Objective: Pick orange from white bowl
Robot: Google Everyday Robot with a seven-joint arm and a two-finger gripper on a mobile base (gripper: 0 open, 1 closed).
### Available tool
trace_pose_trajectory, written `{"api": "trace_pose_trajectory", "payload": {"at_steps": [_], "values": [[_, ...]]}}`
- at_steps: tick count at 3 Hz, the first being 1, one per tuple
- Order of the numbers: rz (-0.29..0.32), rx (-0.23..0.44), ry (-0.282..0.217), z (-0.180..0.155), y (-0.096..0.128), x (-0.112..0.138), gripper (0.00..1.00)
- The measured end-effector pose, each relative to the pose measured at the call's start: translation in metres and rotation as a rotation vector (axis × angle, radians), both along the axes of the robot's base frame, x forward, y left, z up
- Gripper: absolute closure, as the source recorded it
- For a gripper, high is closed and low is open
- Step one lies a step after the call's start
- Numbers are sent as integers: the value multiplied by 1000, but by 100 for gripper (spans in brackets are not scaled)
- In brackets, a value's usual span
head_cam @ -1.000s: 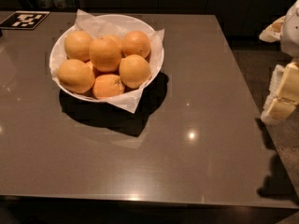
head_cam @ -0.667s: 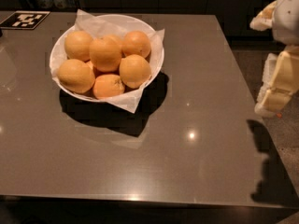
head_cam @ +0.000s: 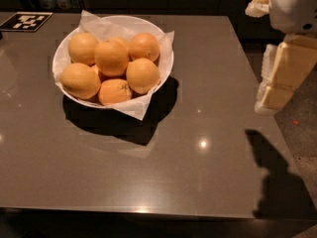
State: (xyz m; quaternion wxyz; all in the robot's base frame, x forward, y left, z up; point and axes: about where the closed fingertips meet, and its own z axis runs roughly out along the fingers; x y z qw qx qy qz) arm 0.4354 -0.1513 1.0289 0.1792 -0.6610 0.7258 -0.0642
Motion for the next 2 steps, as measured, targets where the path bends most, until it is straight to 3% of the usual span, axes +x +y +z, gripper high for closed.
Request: {"api": "trace_pose_trajectory", "payload": {"at_steps": [1, 2], "values": [[11, 17, -31, 9, 10, 1, 0], [27, 34, -48, 24, 48, 15, 0]]}}
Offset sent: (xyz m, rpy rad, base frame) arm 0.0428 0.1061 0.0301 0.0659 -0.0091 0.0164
